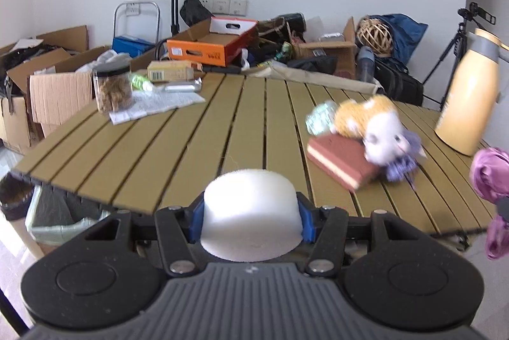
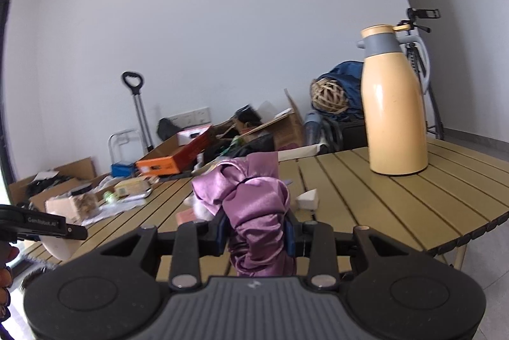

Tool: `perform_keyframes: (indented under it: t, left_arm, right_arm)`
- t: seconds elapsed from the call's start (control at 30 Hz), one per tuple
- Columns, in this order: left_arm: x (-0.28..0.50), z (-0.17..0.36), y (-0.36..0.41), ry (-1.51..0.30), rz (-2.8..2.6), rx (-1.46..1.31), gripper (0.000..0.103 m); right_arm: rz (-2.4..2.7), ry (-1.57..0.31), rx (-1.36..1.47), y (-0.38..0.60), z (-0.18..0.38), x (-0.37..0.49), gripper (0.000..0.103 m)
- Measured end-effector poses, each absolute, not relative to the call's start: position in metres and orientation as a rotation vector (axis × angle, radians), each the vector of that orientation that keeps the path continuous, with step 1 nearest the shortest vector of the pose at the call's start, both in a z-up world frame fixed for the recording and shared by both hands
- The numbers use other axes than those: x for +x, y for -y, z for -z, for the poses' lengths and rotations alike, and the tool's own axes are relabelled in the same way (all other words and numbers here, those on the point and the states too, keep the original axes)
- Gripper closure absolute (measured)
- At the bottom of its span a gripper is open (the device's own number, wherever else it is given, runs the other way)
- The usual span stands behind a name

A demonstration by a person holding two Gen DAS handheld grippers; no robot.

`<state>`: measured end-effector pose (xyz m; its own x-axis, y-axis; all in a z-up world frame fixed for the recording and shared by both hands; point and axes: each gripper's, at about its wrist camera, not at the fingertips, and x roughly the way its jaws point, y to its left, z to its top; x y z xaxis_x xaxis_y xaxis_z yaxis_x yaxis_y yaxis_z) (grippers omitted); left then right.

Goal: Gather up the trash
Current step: 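Carry the white cylinder and pink cloth from the table over the black bin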

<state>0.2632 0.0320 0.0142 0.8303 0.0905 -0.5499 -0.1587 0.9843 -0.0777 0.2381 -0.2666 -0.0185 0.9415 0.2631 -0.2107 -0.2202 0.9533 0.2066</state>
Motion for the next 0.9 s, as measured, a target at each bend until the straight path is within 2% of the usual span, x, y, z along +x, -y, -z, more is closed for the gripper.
perform_keyframes:
  t: [0.43,0.9]
  left_arm:
    - [0.207,0.030,-0.020,-0.680,-0.093,-0.121,0.047]
    - [0.186,0.093,-0.013,-0.812,-0.059,-0.093,0.047]
  right_arm:
    - [-0.324,-0.360,0.108,0.236,0.048,0.185,0.070]
    - [-0.329,-0.575,0.036,0.209,0.098,0.167,0.070]
